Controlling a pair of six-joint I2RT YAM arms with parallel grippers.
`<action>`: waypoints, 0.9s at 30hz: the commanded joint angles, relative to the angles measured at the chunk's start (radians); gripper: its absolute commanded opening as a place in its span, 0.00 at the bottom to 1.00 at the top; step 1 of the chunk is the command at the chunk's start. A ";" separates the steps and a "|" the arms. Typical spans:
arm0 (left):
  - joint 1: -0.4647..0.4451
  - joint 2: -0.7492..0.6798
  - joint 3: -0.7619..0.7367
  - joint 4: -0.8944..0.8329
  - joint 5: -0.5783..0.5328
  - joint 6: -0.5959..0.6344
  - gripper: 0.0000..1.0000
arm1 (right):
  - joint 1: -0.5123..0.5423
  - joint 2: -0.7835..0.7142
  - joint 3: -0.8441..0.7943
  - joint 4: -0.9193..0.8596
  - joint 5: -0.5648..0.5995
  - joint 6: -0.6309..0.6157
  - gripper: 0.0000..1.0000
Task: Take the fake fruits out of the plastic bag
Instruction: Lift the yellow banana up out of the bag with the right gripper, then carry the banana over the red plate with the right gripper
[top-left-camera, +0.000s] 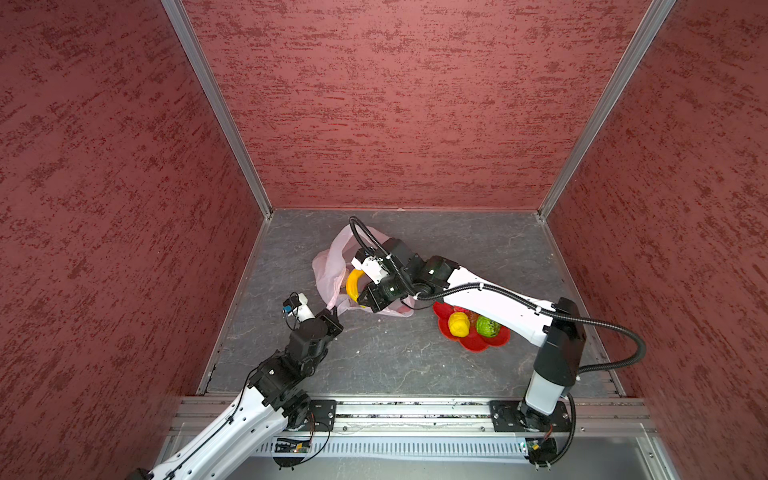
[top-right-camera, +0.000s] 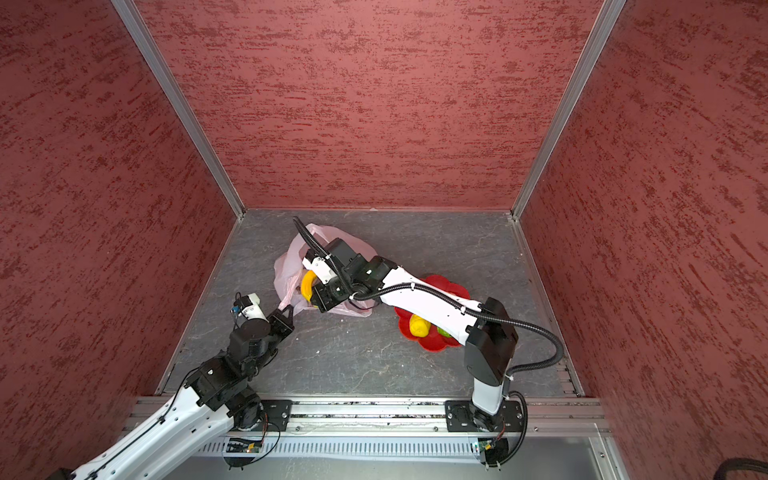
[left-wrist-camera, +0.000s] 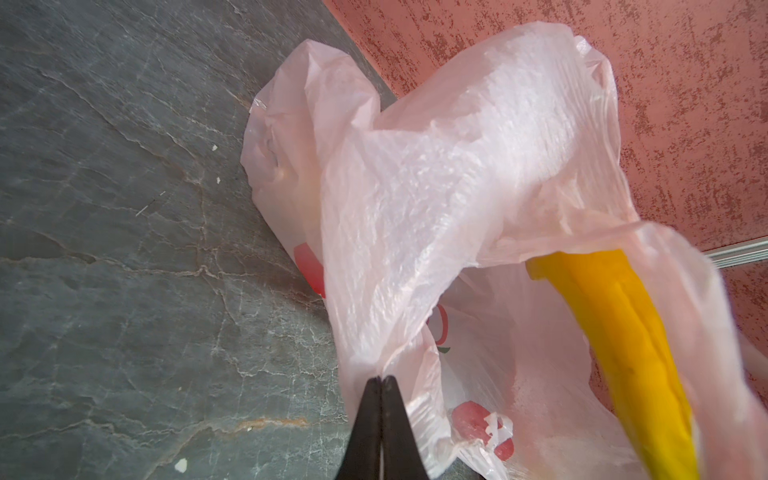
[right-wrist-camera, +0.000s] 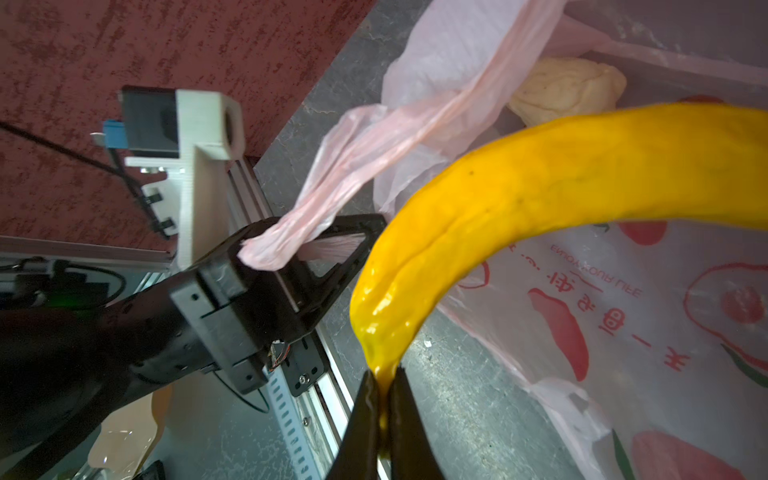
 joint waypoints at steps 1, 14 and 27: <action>-0.001 0.004 0.026 0.033 -0.008 0.022 0.00 | 0.009 -0.062 0.042 -0.031 -0.061 -0.047 0.07; -0.003 -0.011 0.007 0.021 0.006 0.015 0.00 | 0.012 0.032 0.317 -0.086 -0.121 -0.093 0.07; -0.005 -0.040 -0.004 0.001 0.019 0.009 0.00 | -0.012 0.118 0.505 -0.167 0.039 -0.133 0.05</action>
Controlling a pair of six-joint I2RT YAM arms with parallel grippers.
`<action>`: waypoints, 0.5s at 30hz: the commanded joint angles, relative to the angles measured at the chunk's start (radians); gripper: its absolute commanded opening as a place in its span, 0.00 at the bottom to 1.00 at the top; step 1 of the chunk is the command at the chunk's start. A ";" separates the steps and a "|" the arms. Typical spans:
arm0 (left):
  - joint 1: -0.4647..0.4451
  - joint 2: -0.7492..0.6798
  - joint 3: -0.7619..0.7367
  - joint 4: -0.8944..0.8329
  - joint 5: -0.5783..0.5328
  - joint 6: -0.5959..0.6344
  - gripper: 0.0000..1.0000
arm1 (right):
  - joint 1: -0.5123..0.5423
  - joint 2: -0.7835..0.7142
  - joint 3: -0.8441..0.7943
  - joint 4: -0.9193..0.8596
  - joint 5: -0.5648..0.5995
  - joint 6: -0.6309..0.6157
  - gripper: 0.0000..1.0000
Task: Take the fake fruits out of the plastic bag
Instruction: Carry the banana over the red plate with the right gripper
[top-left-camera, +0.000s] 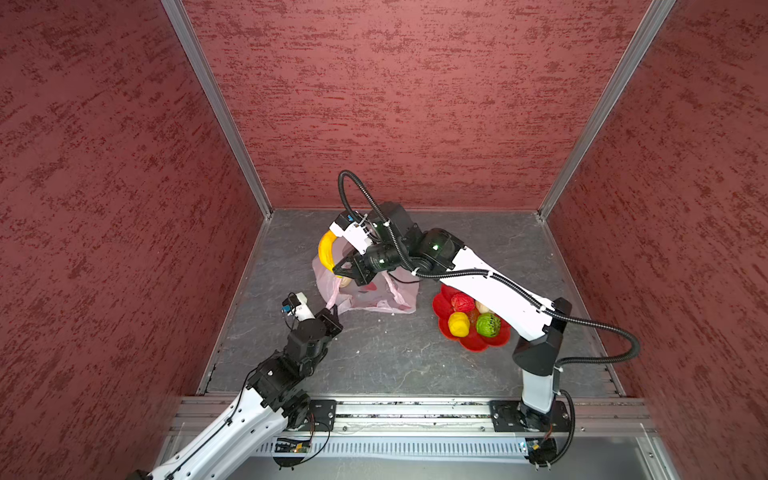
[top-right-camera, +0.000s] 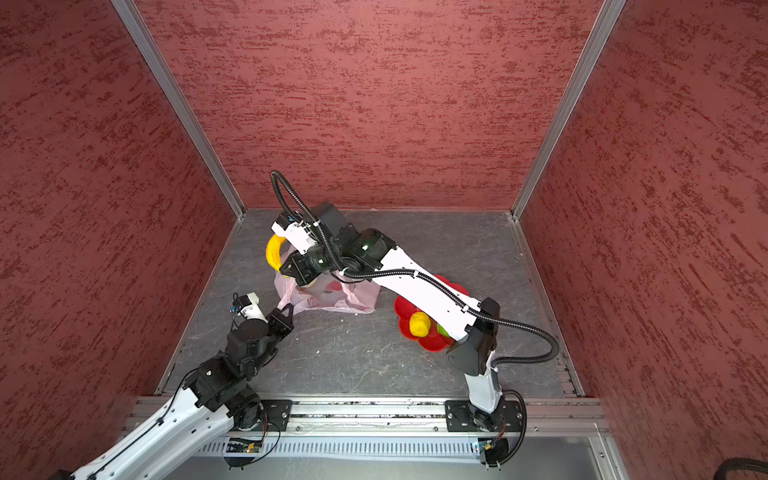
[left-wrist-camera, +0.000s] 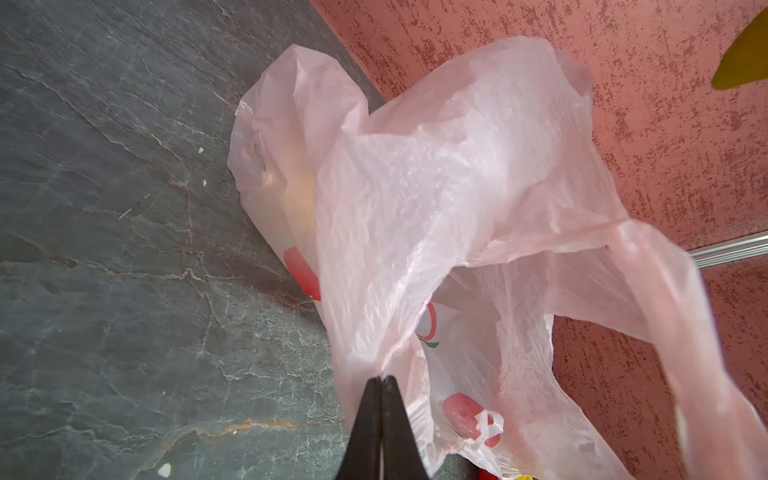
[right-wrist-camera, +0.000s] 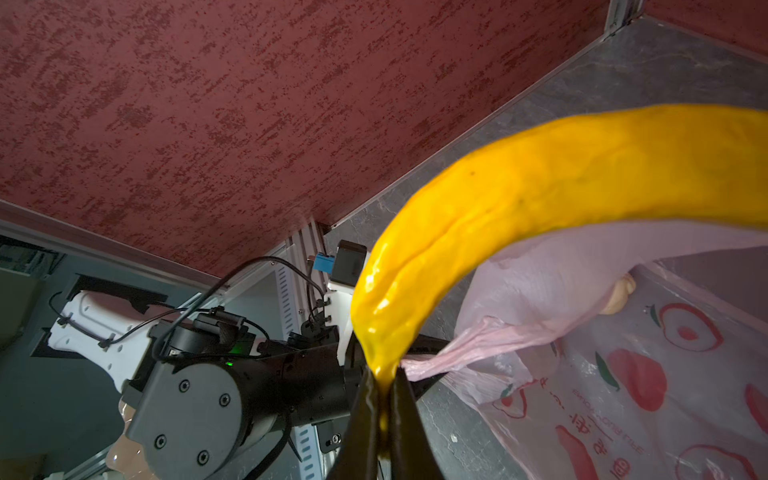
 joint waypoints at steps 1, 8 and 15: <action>-0.006 -0.017 -0.004 -0.008 0.007 0.011 0.00 | -0.017 -0.049 -0.033 -0.013 0.081 -0.022 0.05; -0.006 -0.014 -0.005 -0.013 0.016 0.015 0.00 | -0.108 -0.279 -0.343 0.080 0.180 0.037 0.05; -0.005 -0.004 0.000 -0.013 0.019 0.020 0.00 | -0.226 -0.539 -0.643 0.080 0.265 0.084 0.05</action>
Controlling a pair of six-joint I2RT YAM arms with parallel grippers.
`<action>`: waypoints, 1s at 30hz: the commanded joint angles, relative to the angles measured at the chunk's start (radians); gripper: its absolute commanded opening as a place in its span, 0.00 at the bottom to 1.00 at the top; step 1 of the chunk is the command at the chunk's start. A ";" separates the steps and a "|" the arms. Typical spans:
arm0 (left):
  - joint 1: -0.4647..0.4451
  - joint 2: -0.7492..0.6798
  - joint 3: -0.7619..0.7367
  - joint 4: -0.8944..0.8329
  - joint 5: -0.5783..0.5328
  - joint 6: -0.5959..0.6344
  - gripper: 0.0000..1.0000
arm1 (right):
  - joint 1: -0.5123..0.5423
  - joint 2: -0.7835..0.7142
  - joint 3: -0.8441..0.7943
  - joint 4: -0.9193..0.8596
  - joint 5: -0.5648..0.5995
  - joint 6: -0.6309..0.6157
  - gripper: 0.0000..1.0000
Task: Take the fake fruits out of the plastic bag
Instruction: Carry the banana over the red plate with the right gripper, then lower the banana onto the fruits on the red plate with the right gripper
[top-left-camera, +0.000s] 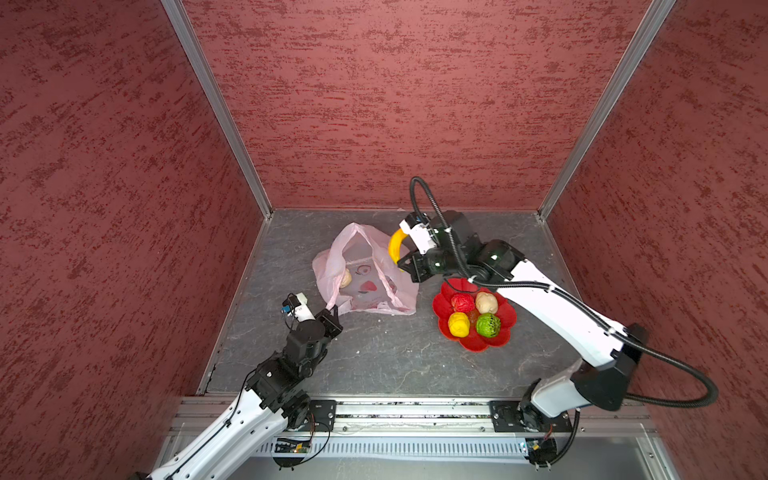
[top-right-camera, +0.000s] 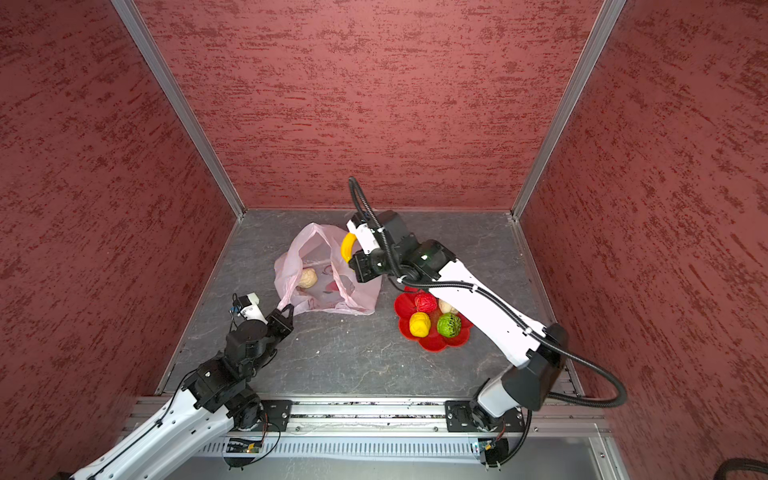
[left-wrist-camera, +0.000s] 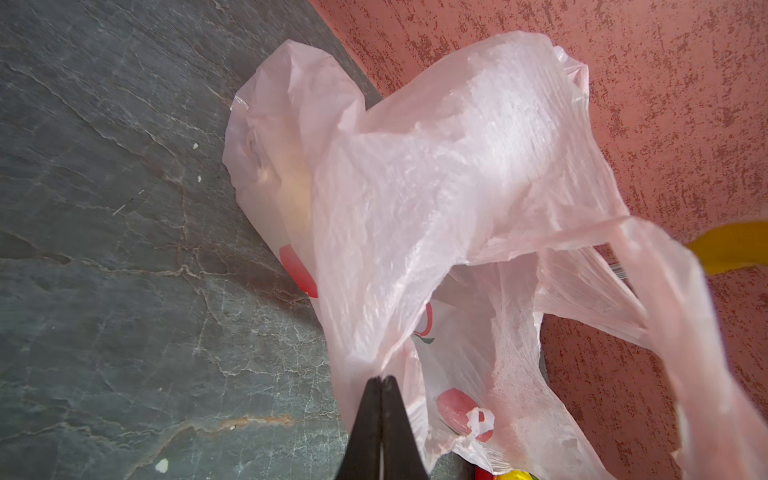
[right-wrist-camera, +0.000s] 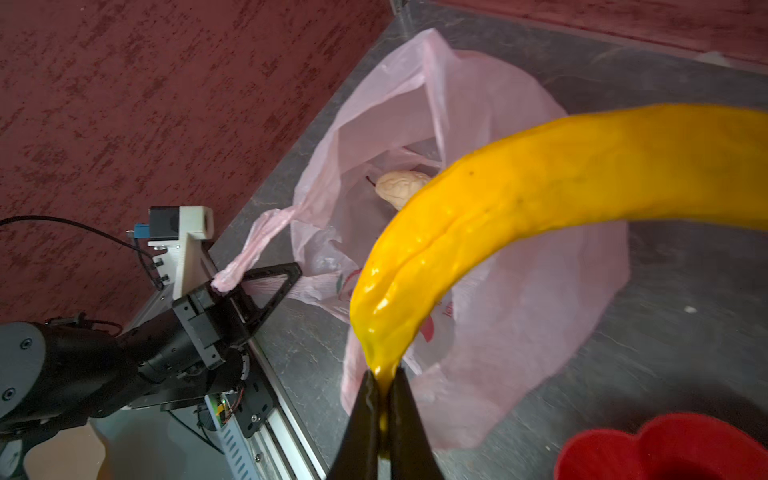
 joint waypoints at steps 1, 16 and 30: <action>-0.004 0.008 0.001 -0.005 0.008 0.022 0.00 | -0.045 -0.115 -0.094 0.019 0.072 0.025 0.05; -0.004 0.025 0.044 -0.030 0.022 0.057 0.00 | -0.172 -0.214 -0.523 0.107 0.081 0.000 0.05; -0.004 0.023 0.049 -0.049 0.029 0.057 0.00 | -0.207 -0.155 -0.673 0.174 0.104 -0.030 0.05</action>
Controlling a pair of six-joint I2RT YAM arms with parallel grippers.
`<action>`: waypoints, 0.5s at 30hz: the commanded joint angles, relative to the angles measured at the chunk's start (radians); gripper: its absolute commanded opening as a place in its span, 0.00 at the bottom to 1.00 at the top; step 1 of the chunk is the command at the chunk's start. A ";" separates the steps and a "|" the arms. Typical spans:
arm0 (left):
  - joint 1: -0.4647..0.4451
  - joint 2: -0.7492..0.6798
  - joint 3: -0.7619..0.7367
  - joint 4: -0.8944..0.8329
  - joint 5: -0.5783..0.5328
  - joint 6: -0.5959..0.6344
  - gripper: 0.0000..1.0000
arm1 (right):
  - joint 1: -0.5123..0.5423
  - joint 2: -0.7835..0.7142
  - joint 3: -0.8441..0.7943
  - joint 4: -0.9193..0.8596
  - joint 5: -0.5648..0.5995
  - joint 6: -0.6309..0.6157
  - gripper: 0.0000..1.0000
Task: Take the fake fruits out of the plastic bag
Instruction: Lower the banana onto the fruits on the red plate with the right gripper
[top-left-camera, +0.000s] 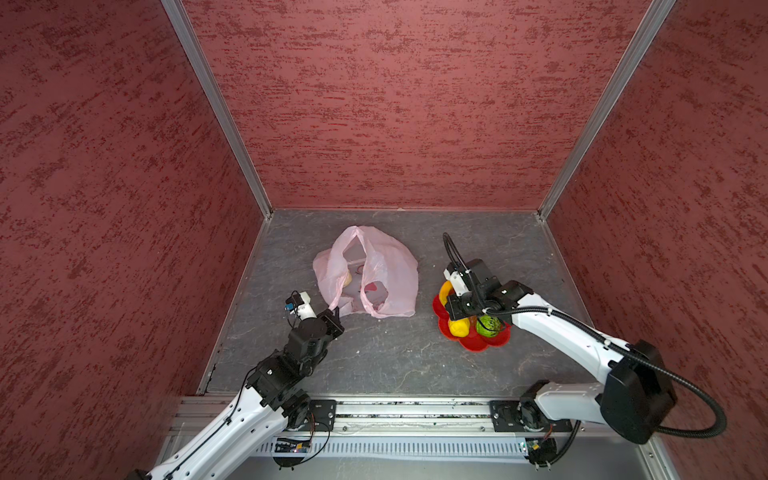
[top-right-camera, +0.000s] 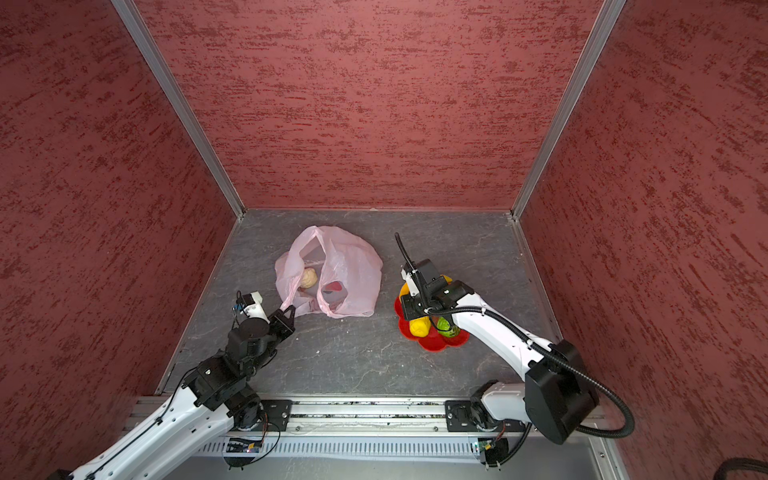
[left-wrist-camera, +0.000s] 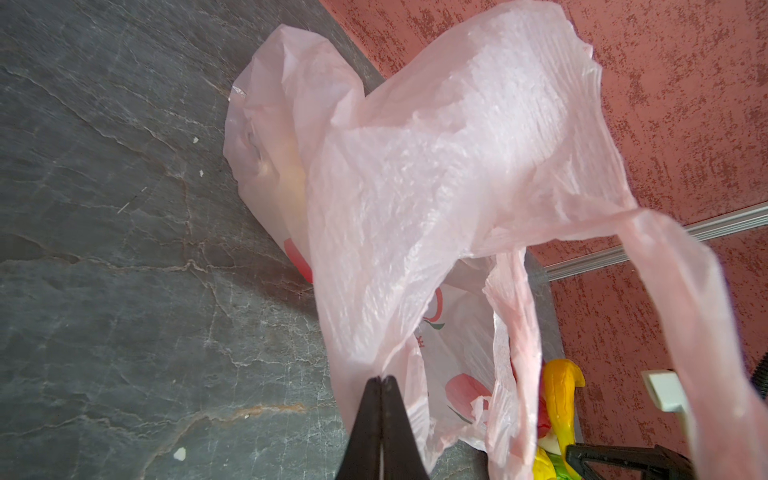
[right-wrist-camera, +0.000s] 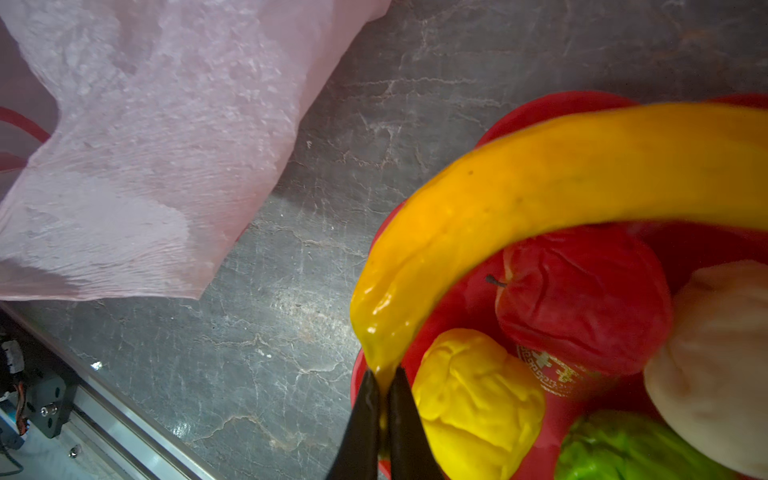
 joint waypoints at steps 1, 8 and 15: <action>-0.003 -0.003 0.028 -0.011 0.003 0.016 0.00 | -0.019 0.007 -0.013 0.051 0.018 -0.028 0.05; -0.003 0.003 0.026 -0.007 0.003 0.012 0.00 | -0.034 0.020 -0.039 0.054 0.015 -0.039 0.05; -0.004 0.023 0.024 0.012 0.009 0.014 0.00 | -0.040 0.046 -0.053 0.059 0.010 -0.045 0.06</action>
